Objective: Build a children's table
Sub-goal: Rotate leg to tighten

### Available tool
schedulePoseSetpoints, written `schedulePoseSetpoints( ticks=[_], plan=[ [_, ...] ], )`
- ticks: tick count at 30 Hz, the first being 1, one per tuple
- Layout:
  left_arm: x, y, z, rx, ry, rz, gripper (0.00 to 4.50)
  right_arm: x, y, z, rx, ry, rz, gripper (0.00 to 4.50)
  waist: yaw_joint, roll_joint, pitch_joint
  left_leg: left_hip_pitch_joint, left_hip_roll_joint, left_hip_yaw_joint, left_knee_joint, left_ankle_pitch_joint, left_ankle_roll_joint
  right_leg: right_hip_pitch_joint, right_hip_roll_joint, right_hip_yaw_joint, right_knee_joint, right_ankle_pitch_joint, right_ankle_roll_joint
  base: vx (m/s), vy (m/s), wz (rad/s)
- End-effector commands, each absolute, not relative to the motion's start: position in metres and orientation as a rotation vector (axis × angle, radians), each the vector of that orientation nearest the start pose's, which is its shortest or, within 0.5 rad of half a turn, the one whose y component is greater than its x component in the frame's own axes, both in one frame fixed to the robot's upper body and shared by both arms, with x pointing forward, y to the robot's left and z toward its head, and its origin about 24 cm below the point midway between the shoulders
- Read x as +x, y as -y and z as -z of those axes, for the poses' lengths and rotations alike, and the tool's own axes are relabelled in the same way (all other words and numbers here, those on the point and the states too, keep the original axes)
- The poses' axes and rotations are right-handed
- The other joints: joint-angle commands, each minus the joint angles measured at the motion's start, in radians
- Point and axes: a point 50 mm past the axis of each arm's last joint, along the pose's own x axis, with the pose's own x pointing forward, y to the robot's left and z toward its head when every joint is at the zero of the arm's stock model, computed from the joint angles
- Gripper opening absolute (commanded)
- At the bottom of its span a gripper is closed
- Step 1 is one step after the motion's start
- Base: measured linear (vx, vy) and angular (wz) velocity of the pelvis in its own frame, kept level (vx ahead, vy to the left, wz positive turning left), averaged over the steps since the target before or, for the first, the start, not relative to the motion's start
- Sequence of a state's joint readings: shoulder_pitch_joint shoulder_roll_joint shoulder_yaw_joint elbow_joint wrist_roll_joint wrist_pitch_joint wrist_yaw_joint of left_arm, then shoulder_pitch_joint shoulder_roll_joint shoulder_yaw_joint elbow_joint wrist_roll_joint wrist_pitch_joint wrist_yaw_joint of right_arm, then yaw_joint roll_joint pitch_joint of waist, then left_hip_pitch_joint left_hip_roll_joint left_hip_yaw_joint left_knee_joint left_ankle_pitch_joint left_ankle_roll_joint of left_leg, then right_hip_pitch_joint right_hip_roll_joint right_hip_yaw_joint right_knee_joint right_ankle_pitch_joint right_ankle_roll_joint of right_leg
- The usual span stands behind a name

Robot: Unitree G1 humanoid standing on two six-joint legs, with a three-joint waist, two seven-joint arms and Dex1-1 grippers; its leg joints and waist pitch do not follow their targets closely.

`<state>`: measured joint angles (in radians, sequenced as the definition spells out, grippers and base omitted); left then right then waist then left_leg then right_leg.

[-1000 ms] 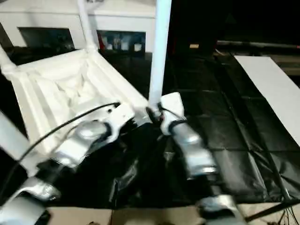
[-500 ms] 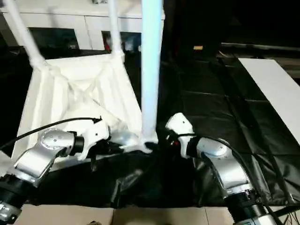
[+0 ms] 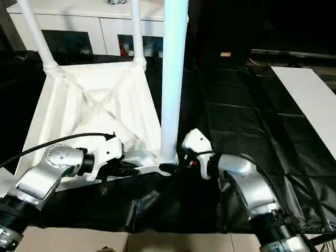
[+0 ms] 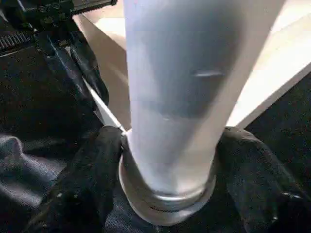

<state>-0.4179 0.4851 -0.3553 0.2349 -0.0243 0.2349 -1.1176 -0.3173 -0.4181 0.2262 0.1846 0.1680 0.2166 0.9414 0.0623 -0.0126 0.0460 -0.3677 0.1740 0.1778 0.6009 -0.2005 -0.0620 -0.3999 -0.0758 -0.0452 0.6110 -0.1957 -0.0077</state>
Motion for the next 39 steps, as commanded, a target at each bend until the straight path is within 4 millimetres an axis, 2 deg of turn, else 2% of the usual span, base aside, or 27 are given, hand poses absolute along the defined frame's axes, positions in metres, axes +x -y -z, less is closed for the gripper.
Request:
schedulePoseSetpoints(
  ticks=[1,4,13,16,17,18,20,21,22,23,24,25,26,27,29,30,31,32,33,34,35,37,38,39],
  plan=[
    [0.279,-0.131,-0.049,0.480,-0.469,1.372,0.00,0.283,0.142,-0.056,-0.218,-0.282,-1.112,2.89,-0.002,-0.003,-0.057,0.011,0.054,-0.014,-0.074,-0.134,0.068,0.049,-0.065,0.044,-0.059,-0.089,-0.243,0.000,0.000,0.00],
    [0.279,-0.131,-0.048,0.480,-0.470,1.372,0.00,0.282,0.142,-0.055,-0.210,-0.283,-1.120,2.66,-0.002,-0.003,-0.057,0.011,0.055,-0.014,-0.075,-0.139,0.066,0.050,-0.065,0.043,-0.059,-0.091,-0.244,0.000,0.000,0.00],
    [0.276,-0.135,-0.044,0.492,-0.501,1.378,0.00,0.276,0.144,-0.047,-0.209,-0.319,-1.143,2.59,-0.002,-0.002,-0.059,0.010,0.054,-0.014,-0.073,-0.129,0.071,0.051,-0.064,0.043,-0.057,-0.075,-0.248,0.000,0.000,0.00],
    [0.277,-0.134,-0.042,0.507,-0.497,1.343,0.00,0.282,0.145,-0.042,-0.237,-0.326,-1.053,2.59,-0.003,-0.001,-0.058,0.011,0.054,-0.014,-0.074,-0.134,0.065,0.049,-0.064,0.043,-0.058,-0.084,-0.248,0.000,0.000,0.00],
    [0.282,-0.130,-0.040,0.522,-0.492,1.289,0.00,0.291,0.145,-0.038,-0.257,-0.330,-0.929,2.59,-0.005,0.000,-0.055,0.010,0.055,-0.014,-0.077,-0.152,0.054,0.047,-0.064,0.043,-0.062,-0.112,-0.244,0.000,0.000,0.00],
    [0.282,-0.130,-0.040,0.522,-0.492,1.289,0.00,0.291,0.145,-0.038,-0.257,-0.330,-0.929,2.59,-0.007,-0.001,-0.053,0.011,0.054,-0.014,-0.078,-0.167,0.046,0.046,-0.064,0.043,-0.065,-0.136,-0.239,0.000,0.000,0.00],
    [0.290,-0.123,-0.038,0.511,-0.480,1.201,0.00,0.300,0.144,-0.033,-0.242,-0.342,-0.789,2.59,-0.012,-0.004,-0.047,0.019,0.052,-0.017,-0.085,-0.265,0.006,0.041,-0.066,0.043,-0.080,-0.297,-0.200,0.000,0.000,0.00],
    [0.294,-0.118,-0.039,0.483,-0.470,1.167,0.00,0.303,0.143,-0.030,-0.224,-0.346,-0.718,2.58,-0.020,-0.005,-0.039,0.020,0.050,-0.020,-0.090,-0.322,-0.013,0.036,-0.065,0.042,-0.091,-0.398,-0.174,0.000,0.000,0.00],
    [0.302,-0.105,-0.040,0.429,-0.449,1.097,0.00,0.312,0.140,-0.025,-0.179,-0.363,-0.527,2.58,-0.023,-0.005,-0.039,0.024,0.048,-0.023,-0.089,-0.348,-0.026,0.034,-0.065,0.039,-0.092,-0.446,-0.160,0.000,0.000,0.00],
    [0.310,-0.094,-0.041,0.409,-0.434,1.027,0.00,0.317,0.138,-0.020,-0.133,-0.398,-0.365,2.57,-0.030,-0.002,-0.038,0.034,0.044,-0.027,-0.088,-0.389,-0.046,0.024,-0.066,0.038,-0.104,-0.530,-0.131,-0.056,0.002,-0.03],
    [0.310,-0.094,-0.041,0.409,-0.434,1.027,0.00,0.317,0.138,-0.020,-0.133,-0.398,-0.365,2.57,-0.038,-0.007,-0.042,0.033,0.042,-0.035,-0.089,-0.404,-0.055,0.026,-0.069,0.034,-0.108,-0.572,-0.106,-0.056,0.002,-0.03],
    [0.313,-0.090,-0.042,0.405,-0.428,0.997,0.00,0.318,0.137,-0.017,-0.114,-0.416,-0.312,2.57,-0.040,-0.011,-0.045,0.026,0.042,-0.038,-0.091,-0.392,-0.052,0.035,-0.070,0.032,-0.108,-0.569,-0.094,0.000,0.000,0.00],
    [0.323,-0.080,-0.044,0.388,-0.419,0.907,0.00,0.321,0.131,-0.014,-0.042,-0.430,-0.191,2.57,-0.040,-0.008,-0.044,0.022,0.043,-0.036,-0.092,-0.377,-0.042,0.031,-0.070,0.035,-0.110,-0.548,-0.084,0.000,0.000,0.00],
    [0.324,-0.080,-0.044,0.386,-0.418,0.901,0.00,0.321,0.131,-0.013,-0.036,-0.432,-0.184,2.57,-0.038,-0.006,-0.043,0.036,0.039,-0.033,-0.087,-0.396,-0.037,0.017,-0.068,0.035,-0.118,-0.574,-0.074,0.000,0.000,0.00],
    [0.333,-0.071,-0.047,0.365,-0.414,0.810,0.00,0.323,0.122,-0.008,0.056,-0.465,-0.097,2.57,-0.036,-0.006,-0.046,0.036,0.039,-0.031,-0.085,-0.389,-0.032,0.016,-0.067,0.038,-0.117,-0.548,-0.080,0.000,0.000,0.00],
    [0.339,-0.064,-0.048,0.367,-0.403,0.766,0.00,0.325,0.113,-0.006,0.095,-0.481,-0.069,2.57,-0.034,-0.006,-0.047,0.031,0.040,-0.029,-0.088,-0.369,-0.026,0.019,-0.063,0.039,-0.112,-0.482,-0.092,0.000,0.000,0.00],
    [0.341,-0.063,-0.049,0.372,-0.400,0.756,0.00,0.326,0.110,-0.005,0.100,-0.483,-0.070,2.57,-0.033,-0.005,-0.049,0.030,0.040,-0.028,-0.089,-0.360,-0.027,0.020,-0.064,0.040,-0.109,-0.457,-0.094,0.000,0.000,0.00],
    [0.346,-0.057,-0.051,0.401,-0.385,0.722,0.00,0.329,0.098,-0.006,0.092,-0.489,-0.089,2.57,-0.034,-0.003,-0.049,0.029,0.040,-0.026,-0.090,-0.354,-0.026,0.018,-0.061,0.041,-0.106,-0.415,-0.109,0.000,0.000,0.00],
    [0.348,-0.056,-0.052,0.422,-0.375,0.720,0.00,0.331,0.090,-0.010,0.090,-0.467,-0.138,2.57,-0.031,-0.002,-0.053,0.030,0.041,-0.027,-0.089,-0.350,-0.026,0.024,-0.061,0.041,-0.102,-0.378,-0.118,0.000,0.000,0.00],
    [0.349,-0.056,-0.052,0.435,-0.369,0.722,0.00,0.332,0.087,-0.013,0.088,-0.450,-0.173,3.13,-0.030,-0.005,-0.053,0.028,0.041,-0.025,-0.089,-0.336,-0.021,0.026,-0.062,0.043,-0.101,-0.350,-0.123,0.000,0.000,0.00],
    [0.348,-0.058,-0.052,0.447,-0.370,0.737,0.00,0.333,0.084,-0.022,0.083,-0.389,-0.228,3.27,-0.027,-0.008,-0.055,0.018,0.044,-0.025,-0.090,-0.291,-0.009,0.036,-0.065,0.044,-0.092,-0.277,-0.139,0.000,0.000,0.00],
    [0.348,-0.060,-0.051,0.454,-0.371,0.747,0.00,0.334,0.082,-0.028,0.080,-0.347,-0.263,3.27,-0.022,-0.007,-0.058,0.013,0.044,-0.021,-0.087,-0.237,0.014,0.044,-0.065,0.044,-0.083,-0.189,-0.161,0.000,0.000,0.00],
    [0.347,-0.064,-0.050,0.475,-0.373,0.756,0.00,0.334,0.084,-0.036,0.065,-0.303,-0.301,3.48,-0.021,-0.004,-0.059,0.007,0.044,-0.023,-0.087,-0.208,0.026,0.051,-0.068,0.043,-0.078,-0.152,-0.173,0.000,0.000,0.00],
    [0.344,-0.069,-0.049,0.500,-0.378,0.781,0.00,0.333,0.091,-0.044,0.046,-0.254,-0.322,3.62,-0.021,-0.010,-0.062,0.001,0.044,-0.024,-0.084,-0.169,0.041,0.061,-0.069,0.042,-0.072,-0.111,-0.175,0.000,0.000,0.00]
  ],
)
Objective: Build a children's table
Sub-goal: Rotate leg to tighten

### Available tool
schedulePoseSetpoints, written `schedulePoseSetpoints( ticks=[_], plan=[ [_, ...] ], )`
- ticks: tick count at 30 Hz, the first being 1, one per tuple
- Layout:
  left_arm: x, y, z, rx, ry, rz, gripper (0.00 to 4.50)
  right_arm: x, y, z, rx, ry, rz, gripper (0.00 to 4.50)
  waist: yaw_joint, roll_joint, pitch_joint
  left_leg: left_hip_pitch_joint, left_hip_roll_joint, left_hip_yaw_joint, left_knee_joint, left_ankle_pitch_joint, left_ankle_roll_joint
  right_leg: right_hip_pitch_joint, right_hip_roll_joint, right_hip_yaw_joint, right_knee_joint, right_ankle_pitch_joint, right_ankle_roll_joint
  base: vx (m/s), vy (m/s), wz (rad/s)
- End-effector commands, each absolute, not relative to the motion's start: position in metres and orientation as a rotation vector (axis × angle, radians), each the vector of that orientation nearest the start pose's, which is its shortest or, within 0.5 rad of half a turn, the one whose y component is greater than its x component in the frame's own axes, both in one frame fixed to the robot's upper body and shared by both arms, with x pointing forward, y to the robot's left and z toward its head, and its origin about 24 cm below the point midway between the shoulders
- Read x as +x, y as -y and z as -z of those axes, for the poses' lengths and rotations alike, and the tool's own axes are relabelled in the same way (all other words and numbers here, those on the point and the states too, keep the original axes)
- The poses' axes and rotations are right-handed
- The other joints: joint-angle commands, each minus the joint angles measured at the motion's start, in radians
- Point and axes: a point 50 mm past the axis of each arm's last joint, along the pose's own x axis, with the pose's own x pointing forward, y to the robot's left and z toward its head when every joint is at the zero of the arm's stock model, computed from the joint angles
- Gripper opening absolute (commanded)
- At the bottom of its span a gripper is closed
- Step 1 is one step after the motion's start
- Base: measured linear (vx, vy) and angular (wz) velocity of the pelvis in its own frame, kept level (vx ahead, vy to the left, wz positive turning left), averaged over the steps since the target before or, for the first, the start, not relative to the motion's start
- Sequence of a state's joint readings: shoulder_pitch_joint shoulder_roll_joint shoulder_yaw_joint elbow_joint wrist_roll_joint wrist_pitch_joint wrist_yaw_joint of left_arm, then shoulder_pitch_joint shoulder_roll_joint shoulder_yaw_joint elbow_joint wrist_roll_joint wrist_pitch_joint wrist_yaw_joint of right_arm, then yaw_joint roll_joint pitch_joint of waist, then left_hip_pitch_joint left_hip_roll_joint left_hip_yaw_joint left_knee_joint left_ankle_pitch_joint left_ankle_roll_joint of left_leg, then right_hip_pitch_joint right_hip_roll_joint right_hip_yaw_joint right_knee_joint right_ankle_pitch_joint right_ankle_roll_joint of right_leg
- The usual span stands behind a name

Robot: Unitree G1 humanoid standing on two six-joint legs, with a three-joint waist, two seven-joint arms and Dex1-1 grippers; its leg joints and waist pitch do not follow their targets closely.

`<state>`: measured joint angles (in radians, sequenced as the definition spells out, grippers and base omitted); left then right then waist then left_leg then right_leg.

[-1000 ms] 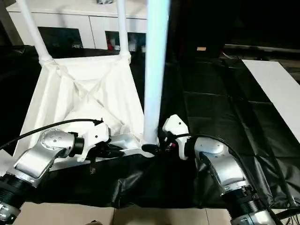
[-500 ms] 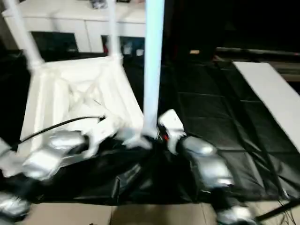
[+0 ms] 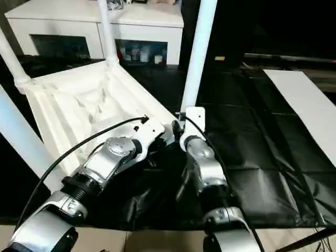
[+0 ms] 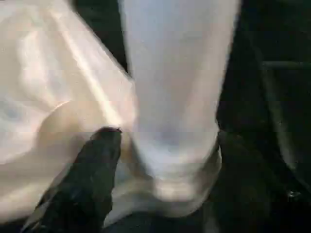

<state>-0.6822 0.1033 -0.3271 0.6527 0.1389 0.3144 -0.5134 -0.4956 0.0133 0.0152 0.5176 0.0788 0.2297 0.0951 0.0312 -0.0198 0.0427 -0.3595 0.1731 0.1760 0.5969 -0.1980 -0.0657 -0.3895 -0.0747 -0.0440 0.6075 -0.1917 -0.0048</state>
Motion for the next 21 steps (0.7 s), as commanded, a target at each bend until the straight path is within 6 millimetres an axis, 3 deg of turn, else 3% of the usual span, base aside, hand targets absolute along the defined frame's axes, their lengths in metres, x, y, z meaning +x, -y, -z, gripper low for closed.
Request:
schedulePoseSetpoints(
  ticks=[1,3,5,6,7,10,11,12,14,20,21],
  plan=[
    [0.343,-0.071,-0.049,0.508,-0.380,0.790,0.00,0.333,0.093,-0.047,0.039,-0.241,-0.325,3.70,0.009,-0.003,-0.061,-0.009,0.046,-0.022,-0.077,-0.143,0.052,0.053,-0.069,0.041,-0.065,-0.086,-0.182,0.000,0.000,0.00],
    [0.341,-0.078,-0.048,0.528,-0.384,0.811,0.00,0.331,0.106,-0.052,-0.041,-0.224,-0.347,3.78,0.012,-0.002,-0.073,-0.008,0.044,-0.018,-0.062,-0.034,0.087,0.052,-0.067,0.042,-0.046,0.069,-0.225,0.000,0.000,0.00],
    [0.336,-0.087,-0.046,0.551,-0.392,0.853,0.00,0.326,0.121,-0.055,-0.120,-0.232,-0.429,3.86,0.015,0.000,-0.066,-0.007,0.044,-0.013,-0.061,-0.018,0.115,0.047,-0.060,0.039,-0.045,0.123,-0.252,0.000,0.000,0.00],
    [0.333,-0.091,-0.045,0.553,-0.402,0.877,0.00,0.323,0.127,-0.057,-0.150,-0.230,-0.472,3.86,0.018,0.005,-0.063,-0.007,0.048,-0.014,-0.063,-0.050,0.119,0.048,-0.064,0.040,-0.048,0.089,-0.254,0.000,0.000,0.00],
    [0.331,-0.093,-0.044,0.555,-0.407,0.900,0.00,0.320,0.133,-0.059,-0.175,-0.229,-0.514,3.86,0.019,0.002,-0.062,-0.007,0.049,-0.014,-0.064,-0.068,0.118,0.050,-0.063,0.039,-0.050,0.069,-0.251,0.000,0.000,0.00],
    [0.320,-0.101,-0.044,0.571,-0.406,1.012,0.00,0.309,0.146,-0.062,-0.236,-0.237,-0.652,3.86,0.016,0.009,-0.054,-0.002,0.054,-0.015,-0.072,-0.164,0.086,0.046,-0.064,0.041,-0.063,-0.053,-0.243,0.000,0.000,0.00],
    [0.311,-0.104,-0.043,0.569,-0.405,1.117,0.00,0.301,0.152,-0.063,-0.267,-0.231,-0.744,3.86,0.011,0.008,-0.053,-0.001,0.053,-0.014,-0.073,-0.195,0.071,0.042,-0.064,0.042,-0.068,-0.102,-0.239,0.000,0.000,0.00],
    [0.311,-0.104,-0.043,0.569,-0.405,1.117,0.00,0.301,0.152,-0.063,-0.267,-0.231,-0.744,3.86,0.012,0.006,-0.051,-0.003,0.055,-0.017,-0.076,-0.221,0.063,0.044,-0.066,0.042,-0.071,-0.147,-0.231,0.000,0.000,0.00],
    [0.296,-0.111,-0.045,0.584,-0.390,1.269,0.00,0.282,0.155,-0.063,-0.311,-0.245,-0.959,3.86,0.013,0.010,-0.051,0.001,0.060,-0.019,-0.078,-0.243,0.054,0.040,-0.067,0.042,-0.072,-0.167,-0.228,0.000,0.000,0.00],
    [0.283,-0.114,-0.050,0.517,-0.417,1.393,0.00,0.275,0.153,-0.059,-0.254,-0.268,-1.061,3.86,0.023,0.010,-0.049,0.005,0.062,-0.015,-0.079,-0.220,0.061,0.032,-0.066,0.044,-0.067,-0.145,-0.249,0.000,0.000,0.00],
    [0.282,-0.115,-0.050,0.518,-0.416,1.391,0.00,0.276,0.153,-0.058,-0.259,-0.270,-1.059,3.86,0.025,0.006,-0.049,0.005,0.061,-0.013,-0.078,-0.214,0.059,0.032,-0.065,0.044,-0.067,-0.142,-0.249,0.000,0.000,0.00]
  ],
)
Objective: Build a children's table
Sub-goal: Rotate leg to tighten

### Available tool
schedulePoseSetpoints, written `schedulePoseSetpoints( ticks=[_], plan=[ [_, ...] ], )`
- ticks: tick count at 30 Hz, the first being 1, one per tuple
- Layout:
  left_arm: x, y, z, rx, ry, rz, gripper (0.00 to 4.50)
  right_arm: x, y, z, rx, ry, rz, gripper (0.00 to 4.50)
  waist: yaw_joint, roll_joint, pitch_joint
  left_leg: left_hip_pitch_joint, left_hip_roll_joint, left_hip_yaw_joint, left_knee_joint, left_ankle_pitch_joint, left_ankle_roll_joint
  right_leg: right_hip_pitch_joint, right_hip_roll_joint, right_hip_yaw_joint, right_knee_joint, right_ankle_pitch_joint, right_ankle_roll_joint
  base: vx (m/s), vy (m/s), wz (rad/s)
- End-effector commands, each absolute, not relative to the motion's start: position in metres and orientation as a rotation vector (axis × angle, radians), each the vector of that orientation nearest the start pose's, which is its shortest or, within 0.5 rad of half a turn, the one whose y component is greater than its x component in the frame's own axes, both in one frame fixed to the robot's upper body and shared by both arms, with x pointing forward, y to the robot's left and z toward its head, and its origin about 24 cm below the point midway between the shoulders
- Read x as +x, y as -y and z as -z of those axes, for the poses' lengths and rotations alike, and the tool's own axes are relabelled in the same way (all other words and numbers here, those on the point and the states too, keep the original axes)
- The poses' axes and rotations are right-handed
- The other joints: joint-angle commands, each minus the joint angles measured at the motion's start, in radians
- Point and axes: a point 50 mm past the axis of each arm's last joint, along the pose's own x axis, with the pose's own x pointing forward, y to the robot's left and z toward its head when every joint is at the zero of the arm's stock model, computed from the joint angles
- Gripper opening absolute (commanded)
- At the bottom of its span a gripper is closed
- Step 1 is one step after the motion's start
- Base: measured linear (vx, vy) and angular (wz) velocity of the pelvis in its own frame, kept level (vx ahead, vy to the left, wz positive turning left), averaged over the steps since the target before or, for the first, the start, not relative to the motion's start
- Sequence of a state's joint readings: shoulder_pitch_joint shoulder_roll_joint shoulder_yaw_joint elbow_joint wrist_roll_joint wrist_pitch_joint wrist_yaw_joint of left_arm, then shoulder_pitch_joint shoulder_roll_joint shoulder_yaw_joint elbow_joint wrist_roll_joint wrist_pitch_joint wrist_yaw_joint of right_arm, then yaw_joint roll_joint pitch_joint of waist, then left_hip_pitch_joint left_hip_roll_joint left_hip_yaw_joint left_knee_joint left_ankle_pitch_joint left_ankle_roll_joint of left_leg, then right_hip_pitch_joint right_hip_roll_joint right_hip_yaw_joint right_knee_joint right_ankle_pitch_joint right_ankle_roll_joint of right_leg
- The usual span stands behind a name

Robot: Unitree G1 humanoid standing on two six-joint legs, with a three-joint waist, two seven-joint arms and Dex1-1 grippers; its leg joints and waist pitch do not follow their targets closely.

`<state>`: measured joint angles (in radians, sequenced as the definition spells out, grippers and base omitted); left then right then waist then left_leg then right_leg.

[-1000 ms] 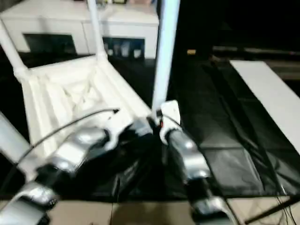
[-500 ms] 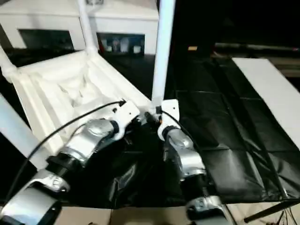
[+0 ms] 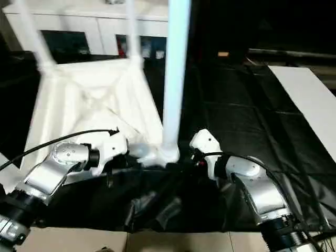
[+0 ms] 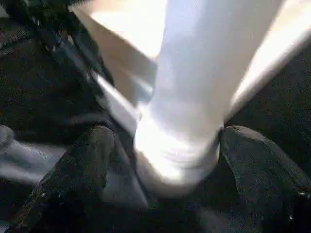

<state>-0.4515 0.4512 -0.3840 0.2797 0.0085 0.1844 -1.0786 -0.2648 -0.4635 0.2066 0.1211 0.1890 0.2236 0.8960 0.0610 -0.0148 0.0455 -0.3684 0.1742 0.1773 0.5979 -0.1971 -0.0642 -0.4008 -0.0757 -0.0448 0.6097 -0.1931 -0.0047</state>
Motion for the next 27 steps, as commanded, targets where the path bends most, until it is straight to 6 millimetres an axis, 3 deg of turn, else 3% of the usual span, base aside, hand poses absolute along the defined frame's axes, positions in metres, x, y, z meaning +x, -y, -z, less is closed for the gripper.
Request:
schedulePoseSetpoints(
  ticks=[1,8,14,20,27],
  plan=[
    [0.282,-0.115,-0.050,0.519,-0.416,1.389,0.00,0.276,0.153,-0.057,-0.262,-0.272,-1.059,3.86,-0.003,0.002,-0.053,0.014,0.060,-0.014,-0.079,-0.211,0.055,0.043,-0.065,0.045,-0.066,-0.135,-0.252,0.000,0.000,0.00],
    [0.283,-0.121,-0.051,0.527,-0.421,1.374,0.00,0.279,0.152,-0.054,-0.275,-0.289,-1.082,3.86,0.000,-0.005,-0.053,0.010,0.055,-0.014,-0.078,-0.200,0.051,0.047,-0.067,0.045,-0.068,-0.170,-0.226,0.000,0.000,0.00],
    [0.283,-0.124,-0.052,0.529,-0.425,1.362,0.00,0.278,0.153,-0.051,-0.273,-0.303,-1.095,3.32,-0.001,-0.006,-0.055,0.009,0.055,-0.013,-0.075,-0.168,0.062,0.048,-0.064,0.043,-0.063,-0.127,-0.231,0.000,0.000,0.00],
    [0.282,-0.124,-0.051,0.529,-0.428,1.360,0.00,0.279,0.152,-0.051,-0.258,-0.296,-1.105,2.77,0.000,-0.005,-0.055,0.010,0.055,-0.013,-0.075,-0.175,0.061,0.048,-0.065,0.043,-0.065,-0.141,-0.231,0.000,0.000,0.00],
    [0.280,-0.126,-0.049,0.530,-0.444,1.367,0.00,0.276,0.150,-0.049,-0.248,-0.296,-1.120,2.67,-0.001,-0.005,-0.057,0.010,0.055,-0.013,-0.074,-0.162,0.067,0.049,-0.065,0.043,-0.062,-0.118,-0.238,0.000,0.000,0.00]
  ],
)
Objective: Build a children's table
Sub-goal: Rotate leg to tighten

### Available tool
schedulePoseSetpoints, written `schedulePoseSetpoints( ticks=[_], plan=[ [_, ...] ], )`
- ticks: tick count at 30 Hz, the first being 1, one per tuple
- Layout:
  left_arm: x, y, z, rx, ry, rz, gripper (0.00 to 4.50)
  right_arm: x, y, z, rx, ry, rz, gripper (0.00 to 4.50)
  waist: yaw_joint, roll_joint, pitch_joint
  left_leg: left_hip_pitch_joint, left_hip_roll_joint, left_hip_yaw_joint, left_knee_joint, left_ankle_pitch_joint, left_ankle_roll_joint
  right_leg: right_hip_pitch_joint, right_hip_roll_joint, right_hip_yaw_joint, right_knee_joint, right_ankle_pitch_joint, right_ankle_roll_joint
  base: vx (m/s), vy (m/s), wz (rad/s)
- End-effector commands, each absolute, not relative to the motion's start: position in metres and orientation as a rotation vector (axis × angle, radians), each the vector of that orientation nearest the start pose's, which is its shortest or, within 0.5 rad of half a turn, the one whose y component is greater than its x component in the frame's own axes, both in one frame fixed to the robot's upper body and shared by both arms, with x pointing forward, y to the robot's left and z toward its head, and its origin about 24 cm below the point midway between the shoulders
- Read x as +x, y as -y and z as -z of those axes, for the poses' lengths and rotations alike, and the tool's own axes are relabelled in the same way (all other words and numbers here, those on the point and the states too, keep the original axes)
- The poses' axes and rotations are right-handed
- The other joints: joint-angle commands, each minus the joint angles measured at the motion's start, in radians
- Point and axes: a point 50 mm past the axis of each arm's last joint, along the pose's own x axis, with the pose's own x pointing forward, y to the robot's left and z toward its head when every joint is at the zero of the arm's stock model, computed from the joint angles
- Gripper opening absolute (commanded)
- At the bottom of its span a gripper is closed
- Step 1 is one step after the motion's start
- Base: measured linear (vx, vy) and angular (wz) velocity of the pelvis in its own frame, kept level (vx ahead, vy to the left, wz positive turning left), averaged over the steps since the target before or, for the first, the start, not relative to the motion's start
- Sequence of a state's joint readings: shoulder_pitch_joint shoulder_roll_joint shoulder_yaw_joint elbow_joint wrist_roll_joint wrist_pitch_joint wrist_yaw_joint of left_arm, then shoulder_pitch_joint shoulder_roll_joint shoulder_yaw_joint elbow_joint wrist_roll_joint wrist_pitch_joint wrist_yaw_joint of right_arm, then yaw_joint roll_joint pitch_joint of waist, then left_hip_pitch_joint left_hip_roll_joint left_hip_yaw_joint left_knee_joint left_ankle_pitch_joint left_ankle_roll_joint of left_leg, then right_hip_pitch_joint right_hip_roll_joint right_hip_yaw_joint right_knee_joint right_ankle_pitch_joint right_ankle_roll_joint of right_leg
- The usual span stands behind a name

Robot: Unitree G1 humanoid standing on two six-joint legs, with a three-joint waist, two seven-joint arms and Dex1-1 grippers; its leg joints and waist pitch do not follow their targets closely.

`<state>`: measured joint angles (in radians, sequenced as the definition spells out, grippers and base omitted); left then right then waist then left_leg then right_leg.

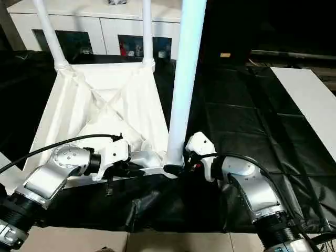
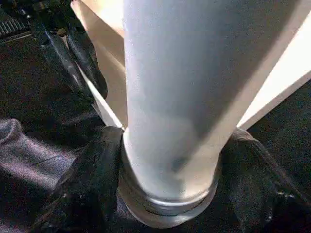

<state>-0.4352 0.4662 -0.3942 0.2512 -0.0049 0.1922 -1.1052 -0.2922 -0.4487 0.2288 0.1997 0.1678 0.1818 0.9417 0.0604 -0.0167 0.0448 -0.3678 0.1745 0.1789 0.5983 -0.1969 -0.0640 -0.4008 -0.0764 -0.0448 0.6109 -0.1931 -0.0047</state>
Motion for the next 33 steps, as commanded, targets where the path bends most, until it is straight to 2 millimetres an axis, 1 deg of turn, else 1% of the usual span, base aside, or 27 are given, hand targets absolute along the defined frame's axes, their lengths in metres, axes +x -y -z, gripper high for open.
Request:
schedulePoseSetpoints(
  ticks=[1,4,6,7,8,9,10,11,12,13,15,16,17,18,19,20,21,23,25,26,27,28,29,30,31,32,33],
  plan=[
    [0.279,-0.127,-0.047,0.530,-0.449,1.366,0.00,0.275,0.150,-0.047,-0.241,-0.297,-1.110,2.67,0.000,-0.003,-0.056,0.008,0.054,-0.015,-0.074,-0.160,0.067,0.050,-0.064,0.043,-0.063,-0.116,-0.239,0.000,0.000,0.00],
    [0.281,-0.122,-0.043,0.521,-0.461,1.322,0.00,0.286,0.147,-0.040,-0.214,-0.280,-0.945,2.66,-0.004,-0.001,-0.053,0.009,0.054,-0.014,-0.076,-0.179,0.056,0.044,-0.063,0.043,-0.067,-0.144,-0.238,0.000,0.000,0.00],
    [0.282,-0.115,-0.040,0.499,-0.465,1.296,0.00,0.292,0.143,-0.036,-0.171,-0.280,-0.856,2.65,-0.013,-0.005,-0.050,0.009,0.053,-0.017,-0.082,-0.233,0.028,0.044,-0.064,0.043,-0.076,-0.243,-0.215,0.000,0.000,0.00],
    [0.284,-0.110,-0.038,0.474,-0.466,1.272,0.00,0.296,0.141,-0.034,-0.148,-0.284,-0.788,2.64,-0.016,-0.003,-0.048,0.010,0.052,-0.018,-0.083,-0.245,0.020,0.043,-0.065,0.043,-0.078,-0.267,-0.209,0.000,0.000,0.00],
    [0.288,-0.096,-0.034,0.418,-0.472,1.220,0.00,0.305,0.134,-0.028,-0.114,-0.292,-0.615,2.64,-0.022,-0.004,-0.046,0.010,0.050,-0.021,-0.085,-0.277,0.007,0.042,-0.064,0.041,-0.084,-0.330,-0.191,0.000,0.000,0.00],
    [0.293,-0.088,-0.032,0.411,-0.481,1.172,0.00,0.310,0.129,-0.025,-0.079,-0.304,-0.509,2.64,-0.033,-0.001,-0.043,0.012,0.049,-0.023,-0.087,-0.311,-0.013,0.035,-0.064,0.040,-0.089,-0.400,-0.173,0.000,0.000,0.00],
    [0.293,-0.088,-0.032,0.411,-0.481,1.172,0.00,0.310,0.129,-0.025,-0.079,-0.304,-0.509,2.64,-0.037,-0.002,-0.041,0.013,0.047,-0.025,-0.088,-0.323,-0.025,0.032,-0.063,0.039,-0.094,-0.436,-0.158,0.000,0.000,0.00],
    [0.298,-0.082,-0.031,0.414,-0.486,1.122,0.00,0.313,0.124,-0.023,-0.048,-0.318,-0.434,2.64,-0.042,-0.003,-0.043,0.010,0.044,-0.028,-0.089,-0.335,-0.035,0.034,-0.066,0.038,-0.098,-0.473,-0.136,0.000,0.000,0.00],
    [0.304,-0.076,-0.031,0.418,-0.482,1.067,0.00,0.315,0.118,-0.020,-0.026,-0.335,-0.380,2.64,-0.043,-0.004,-0.047,0.015,0.044,-0.031,-0.087,-0.344,-0.038,0.031,-0.067,0.038,-0.103,-0.488,-0.120,0.000,0.000,0.00],
    [0.311,-0.071,-0.031,0.415,-0.478,1.010,0.00,0.317,0.112,-0.018,-0.019,-0.353,-0.333,2.64,-0.043,-0.004,-0.045,0.017,0.043,-0.030,-0.086,-0.352,-0.035,0.026,-0.066,0.040,-0.103,-0.490,-0.119,0.000,0.000,0.00],
    [0.321,-0.065,-0.033,0.413,-0.464,0.909,0.00,0.319,0.101,-0.015,-0.014,-0.371,-0.281,2.64,-0.042,-0.005,-0.047,0.020,0.041,-0.029,-0.085,-0.356,-0.024,0.024,-0.065,0.041,-0.108,-0.489,-0.109,0.000,0.000,0.00],
    [0.328,-0.062,-0.035,0.417,-0.449,0.848,0.00,0.321,0.092,-0.014,-0.025,-0.370,-0.271,2.64,-0.041,-0.003,-0.047,0.020,0.041,-0.027,-0.085,-0.348,-0.019,0.023,-0.064,0.042,-0.108,-0.469,-0.109,0.000,0.000,0.00],
    [0.335,-0.059,-0.038,0.417,-0.436,0.778,0.00,0.323,0.077,-0.015,-0.038,-0.363,-0.298,2.64,-0.040,-0.002,-0.047,0.021,0.039,-0.025,-0.083,-0.348,-0.019,0.020,-0.060,0.041,-0.108,-0.462,-0.112,0.000,0.000,0.00],
    [0.335,-0.059,-0.038,0.417,-0.436,0.778,0.00,0.323,0.077,-0.015,-0.038,-0.363,-0.298,2.64,-0.034,-0.003,-0.050,0.022,0.038,-0.025,-0.082,-0.343,-0.015,0.023,-0.062,0.041,-0.107,-0.444,-0.113,0.000,0.000,0.00],
    [0.338,-0.058,-0.040,0.426,-0.426,0.755,0.00,0.324,0.070,-0.017,-0.033,-0.356,-0.319,2.64,-0.031,-0.003,-0.052,0.020,0.040,-0.025,-0.083,-0.333,-0.010,0.025,-0.063,0.042,-0.105,-0.421,-0.115,0.000,0.000,0.00],
    [0.340,-0.058,-0.040,0.435,-0.424,0.744,0.00,0.325,0.065,-0.020,-0.027,-0.339,-0.333,2.64,-0.029,-0.005,-0.053,0.013,0.041,-0.025,-0.085,-0.303,-0.002,0.032,-0.062,0.042,-0.098,-0.367,-0.121,0.000,0.000,0.00],
    [0.342,-0.060,-0.041,0.453,-0.411,0.743,0.00,0.325,0.059,-0.026,-0.013,-0.301,-0.395,2.64,-0.027,-0.003,-0.054,0.011,0.041,-0.023,-0.085,-0.289,0.006,0.032,-0.062,0.043,-0.096,-0.327,-0.130,0.000,0.000,0.00],
    [0.341,-0.063,-0.042,0.470,-0.404,0.764,0.00,0.323,0.055,-0.035,-0.019,-0.229,-0.484,3.34,-0.023,-0.004,-0.055,0.009,0.042,-0.022,-0.083,-0.270,0.017,0.038,-0.062,0.042,-0.091,-0.284,-0.143,0.000,0.000,0.00],
    [0.340,-0.066,-0.042,0.477,-0.405,0.786,0.00,0.322,0.058,-0.041,-0.039,-0.189,-0.511,3.36,-0.018,-0.003,-0.056,0.006,0.043,-0.020,-0.082,-0.246,0.029,0.042,-0.064,0.043,-0.087,-0.254,-0.154,0.000,0.000,0.00],
    [0.340,-0.067,-0.042,0.481,-0.405,0.790,0.00,0.322,0.060,-0.042,-0.043,-0.183,-0.508,3.47,-0.018,-0.002,-0.056,0.002,0.044,-0.021,-0.083,-0.235,0.037,0.044,-0.064,0.041,-0.087,-0.245,-0.154,0.000,0.000,0.00],
    [0.338,-0.071,-0.042,0.490,-0.404,0.809,0.00,0.323,0.066,-0.044,-0.050,-0.172,-0.503,3.75,-0.023,-0.004,-0.056,-0.004,0.043,-0.021,-0.084,-0.230,0.040,0.048,-0.063,0.040,-0.086,-0.246,-0.153,0.000,0.000,0.00],
    [0.337,-0.075,-0.042,0.498,-0.401,0.821,0.00,0.322,0.074,-0.047,-0.063,-0.158,-0.510,3.81,-0.033,-0.005,-0.057,-0.019,0.041,-0.028,-0.087,-0.212,0.037,0.060,-0.064,0.036,-0.081,-0.249,-0.144,0.000,0.000,0.00],
    [0.336,-0.079,-0.042,0.505,-0.399,0.825,0.00,0.321,0.081,-0.050,-0.071,-0.150,-0.524,3.85,-0.034,0.000,-0.057,-0.015,0.045,-0.030,-0.087,-0.214,0.036,0.056,-0.064,0.035,-0.083,-0.248,-0.141,0.000,0.000,0.00],
    [0.334,-0.081,-0.043,0.513,-0.391,0.850,0.00,0.319,0.088,-0.051,-0.086,-0.152,-0.537,3.85,-0.035,-0.002,-0.056,-0.003,0.047,-0.027,-0.084,-0.226,0.038,0.048,-0.061,0.037,-0.086,-0.240,-0.155,0.000,0.000,0.00],
    [0.331,-0.085,-0.043,0.535,-0.386,0.873,0.00,0.316,0.096,-0.051,-0.116,-0.162,-0.570,3.93,-0.036,-0.002,-0.056,-0.002,0.048,-0.026,-0.083,-0.231,0.042,0.046,-0.062,0.039,-0.085,-0.237,-0.164,0.000,0.000,0.00],
    [0.331,-0.086,-0.043,0.541,-0.385,0.878,0.00,0.315,0.098,-0.051,-0.123,-0.165,-0.578,3.93,-0.030,0.000,-0.057,0.000,0.049,-0.025,-0.082,-0.222,0.049,0.048,-0.063,0.039,-0.084,-0.224,-0.174,0.000,0.000,0.00],
    [0.328,-0.090,-0.043,0.584,-0.369,0.918,0.00,0.311,0.108,-0.051,-0.155,-0.177,-0.621,3.93,-0.031,-0.001,-0.056,-0.001,0.050,-0.023,-0.081,-0.216,0.052,0.046,-0.062,0.042,-0.083,-0.211,-0.178,0.000,0.000,0.00]
  ],
)
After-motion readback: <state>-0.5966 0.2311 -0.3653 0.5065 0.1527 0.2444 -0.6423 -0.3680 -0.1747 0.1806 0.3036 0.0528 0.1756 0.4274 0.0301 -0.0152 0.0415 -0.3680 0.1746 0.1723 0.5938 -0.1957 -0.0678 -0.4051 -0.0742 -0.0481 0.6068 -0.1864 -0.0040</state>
